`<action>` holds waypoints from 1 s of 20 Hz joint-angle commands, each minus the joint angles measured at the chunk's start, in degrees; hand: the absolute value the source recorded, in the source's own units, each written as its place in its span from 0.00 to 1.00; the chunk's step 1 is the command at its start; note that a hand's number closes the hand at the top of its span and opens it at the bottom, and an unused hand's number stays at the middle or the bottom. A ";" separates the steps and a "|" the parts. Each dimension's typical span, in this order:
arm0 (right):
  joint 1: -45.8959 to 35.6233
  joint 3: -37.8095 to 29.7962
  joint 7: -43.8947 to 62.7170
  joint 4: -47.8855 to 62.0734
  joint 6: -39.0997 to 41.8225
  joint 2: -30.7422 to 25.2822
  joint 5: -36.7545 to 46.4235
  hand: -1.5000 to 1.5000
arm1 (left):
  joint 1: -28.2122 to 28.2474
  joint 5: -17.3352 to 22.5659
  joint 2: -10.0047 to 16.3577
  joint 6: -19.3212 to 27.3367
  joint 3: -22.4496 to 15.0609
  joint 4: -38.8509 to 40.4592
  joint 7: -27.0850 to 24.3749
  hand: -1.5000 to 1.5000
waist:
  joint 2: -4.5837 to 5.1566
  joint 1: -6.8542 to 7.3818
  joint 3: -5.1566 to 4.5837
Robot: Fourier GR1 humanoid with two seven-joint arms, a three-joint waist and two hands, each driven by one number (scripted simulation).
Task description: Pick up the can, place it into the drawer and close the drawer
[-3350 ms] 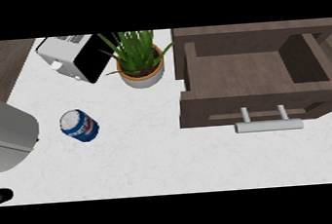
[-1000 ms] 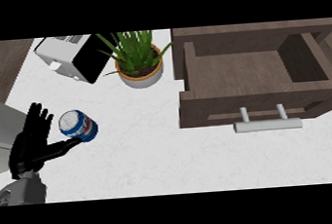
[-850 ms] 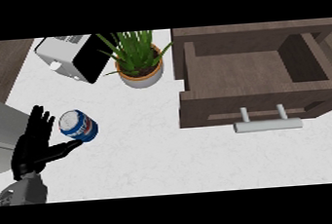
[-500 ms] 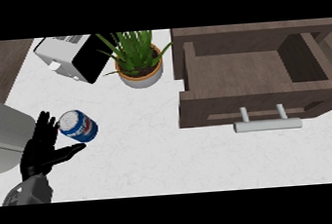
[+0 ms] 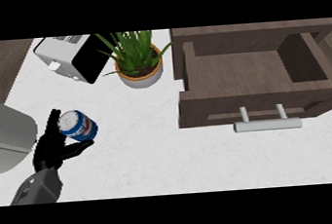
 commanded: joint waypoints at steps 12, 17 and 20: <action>1.53 -2.68 4.69 -2.74 0.50 -0.85 -6.95 0.00 | -9.57 4.08 0.61 -8.05 0.71 8.84 0.68 1.00 | -0.04 -0.13 -0.01; 3.20 1.31 1.06 -3.60 -0.05 2.39 -1.91 0.00 | -9.45 3.88 0.10 -11.17 -0.76 6.21 -2.65 1.00 | -0.07 -0.02 0.02; 0.39 -0.80 3.56 -2.91 -0.44 2.13 -1.73 0.00 | -6.13 4.55 -4.97 -7.81 -2.41 1.06 -2.92 1.00 | -0.17 0.50 0.04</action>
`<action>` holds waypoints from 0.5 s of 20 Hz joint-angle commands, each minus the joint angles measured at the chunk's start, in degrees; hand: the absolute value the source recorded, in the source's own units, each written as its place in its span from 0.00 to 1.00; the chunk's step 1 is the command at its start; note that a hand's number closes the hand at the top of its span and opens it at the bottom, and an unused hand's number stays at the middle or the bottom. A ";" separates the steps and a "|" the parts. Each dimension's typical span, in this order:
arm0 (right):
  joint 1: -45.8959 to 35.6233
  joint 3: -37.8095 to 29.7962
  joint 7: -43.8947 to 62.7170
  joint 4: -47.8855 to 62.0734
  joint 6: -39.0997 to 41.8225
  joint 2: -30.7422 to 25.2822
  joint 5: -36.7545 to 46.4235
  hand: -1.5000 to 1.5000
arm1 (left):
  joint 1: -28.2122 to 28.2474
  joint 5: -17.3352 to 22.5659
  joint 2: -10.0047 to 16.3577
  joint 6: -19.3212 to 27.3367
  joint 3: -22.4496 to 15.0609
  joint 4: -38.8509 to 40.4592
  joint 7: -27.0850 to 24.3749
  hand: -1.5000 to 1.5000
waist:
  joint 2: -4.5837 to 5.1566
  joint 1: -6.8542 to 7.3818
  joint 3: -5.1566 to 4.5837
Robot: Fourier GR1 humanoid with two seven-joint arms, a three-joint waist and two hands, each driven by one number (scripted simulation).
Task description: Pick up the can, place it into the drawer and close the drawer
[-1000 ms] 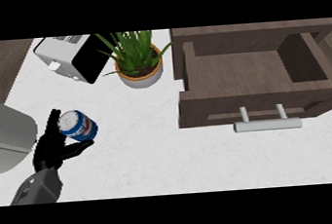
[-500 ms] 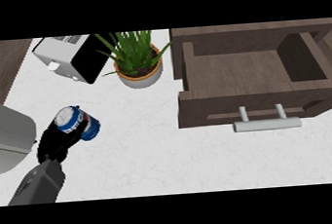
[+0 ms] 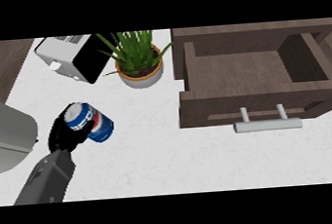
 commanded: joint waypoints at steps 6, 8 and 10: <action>5.17 -1.75 1.88 -5.47 -0.29 0.98 -4.65 0.00 | 6.66 -0.60 -9.97 7.80 -5.80 -16.07 -0.13 1.00 | -0.26 0.16 0.03; 4.61 0.98 -2.37 -1.34 0.14 0.98 -1.64 0.00 | 6.77 1.56 -10.41 8.98 -7.65 -23.00 5.90 1.00 | -0.30 0.43 0.07; 3.18 4.73 0.44 -5.51 -5.36 0.98 1.57 0.00 | 7.81 0.56 -10.47 11.10 -9.09 -28.09 8.52 1.00 | -0.23 0.65 0.05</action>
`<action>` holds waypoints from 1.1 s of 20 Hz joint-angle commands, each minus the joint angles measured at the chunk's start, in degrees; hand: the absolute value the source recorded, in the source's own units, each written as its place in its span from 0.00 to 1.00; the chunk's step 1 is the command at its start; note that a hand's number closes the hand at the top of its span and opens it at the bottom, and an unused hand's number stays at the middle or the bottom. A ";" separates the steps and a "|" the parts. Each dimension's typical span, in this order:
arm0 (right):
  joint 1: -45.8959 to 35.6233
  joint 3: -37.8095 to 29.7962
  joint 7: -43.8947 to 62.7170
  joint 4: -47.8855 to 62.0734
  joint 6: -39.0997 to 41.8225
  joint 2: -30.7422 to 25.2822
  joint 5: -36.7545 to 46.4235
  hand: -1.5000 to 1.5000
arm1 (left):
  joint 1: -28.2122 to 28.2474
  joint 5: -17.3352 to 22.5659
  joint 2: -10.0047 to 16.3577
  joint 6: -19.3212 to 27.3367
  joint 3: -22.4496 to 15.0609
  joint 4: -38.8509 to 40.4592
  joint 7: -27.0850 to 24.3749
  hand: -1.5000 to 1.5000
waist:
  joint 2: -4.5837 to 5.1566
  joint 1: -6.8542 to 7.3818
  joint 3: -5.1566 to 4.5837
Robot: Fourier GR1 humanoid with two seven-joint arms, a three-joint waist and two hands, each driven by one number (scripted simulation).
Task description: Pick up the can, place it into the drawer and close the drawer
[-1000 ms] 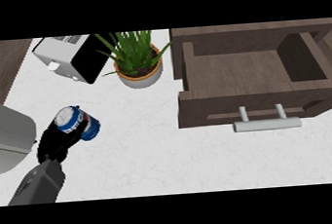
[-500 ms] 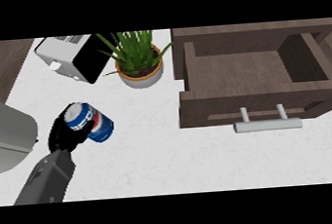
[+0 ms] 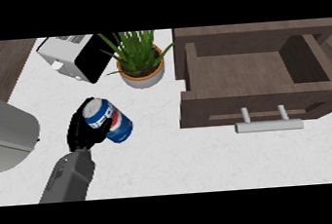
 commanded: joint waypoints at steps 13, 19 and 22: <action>-0.70 -1.70 2.95 -0.45 -0.72 -1.83 -3.07 0.00 | -0.80 -1.59 -1.91 20.01 -14.70 -36.61 25.21 1.00 | 0.00 -0.04 -0.01; -1.02 1.66 -0.20 -0.46 -2.29 0.05 1.39 0.00 | -5.66 -2.82 -1.89 26.39 -19.10 -36.04 25.46 1.00 | 0.18 -0.41 -0.03; -0.41 2.98 2.05 -2.54 -3.75 0.07 1.57 0.00 | -11.76 -4.18 -1.89 30.13 -19.91 -34.30 28.60 1.00 | 0.20 -0.59 -0.03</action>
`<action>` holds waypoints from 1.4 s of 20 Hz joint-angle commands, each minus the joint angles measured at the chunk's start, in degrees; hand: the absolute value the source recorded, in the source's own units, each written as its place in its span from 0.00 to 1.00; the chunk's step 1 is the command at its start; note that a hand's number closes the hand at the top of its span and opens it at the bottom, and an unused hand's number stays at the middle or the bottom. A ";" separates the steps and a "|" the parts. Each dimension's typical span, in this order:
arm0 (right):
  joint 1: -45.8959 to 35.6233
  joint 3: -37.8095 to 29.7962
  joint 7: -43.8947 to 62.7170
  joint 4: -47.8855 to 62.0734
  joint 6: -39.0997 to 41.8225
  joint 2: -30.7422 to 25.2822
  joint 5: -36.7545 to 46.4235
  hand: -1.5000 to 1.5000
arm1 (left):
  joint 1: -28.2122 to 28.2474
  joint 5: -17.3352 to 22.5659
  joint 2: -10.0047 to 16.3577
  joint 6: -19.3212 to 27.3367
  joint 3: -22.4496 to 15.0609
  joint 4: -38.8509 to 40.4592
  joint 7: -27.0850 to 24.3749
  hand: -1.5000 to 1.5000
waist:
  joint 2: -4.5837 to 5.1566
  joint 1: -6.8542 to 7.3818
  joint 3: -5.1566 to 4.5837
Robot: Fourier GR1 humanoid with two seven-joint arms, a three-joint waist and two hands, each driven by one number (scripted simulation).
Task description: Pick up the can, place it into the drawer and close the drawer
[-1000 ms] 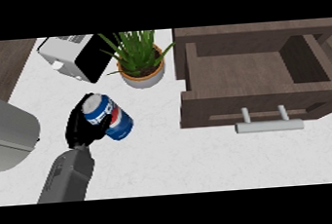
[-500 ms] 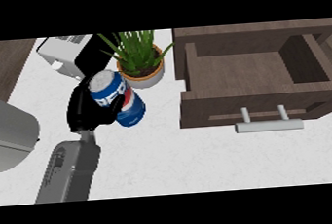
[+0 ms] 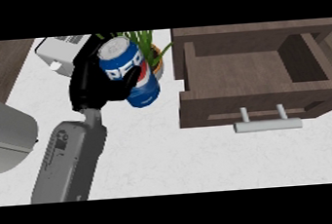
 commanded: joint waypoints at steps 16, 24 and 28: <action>-0.74 0.87 1.75 -1.12 -0.95 0.31 -1.70 0.00 | -27.02 1.72 -0.56 15.81 -5.62 15.81 4.85 1.00 | 0.16 -0.84 -0.01; -4.91 2.45 -1.57 4.48 -0.72 -0.17 4.39 0.00 | -35.86 8.14 -0.56 17.15 -7.07 29.73 -1.62 1.00 | 0.47 -1.35 0.02; -2.65 2.18 0.60 0.13 -0.52 -0.39 1.38 0.00 | -40.44 11.89 -0.56 20.52 -11.27 33.50 -2.01 1.00 | 0.43 -2.07 0.01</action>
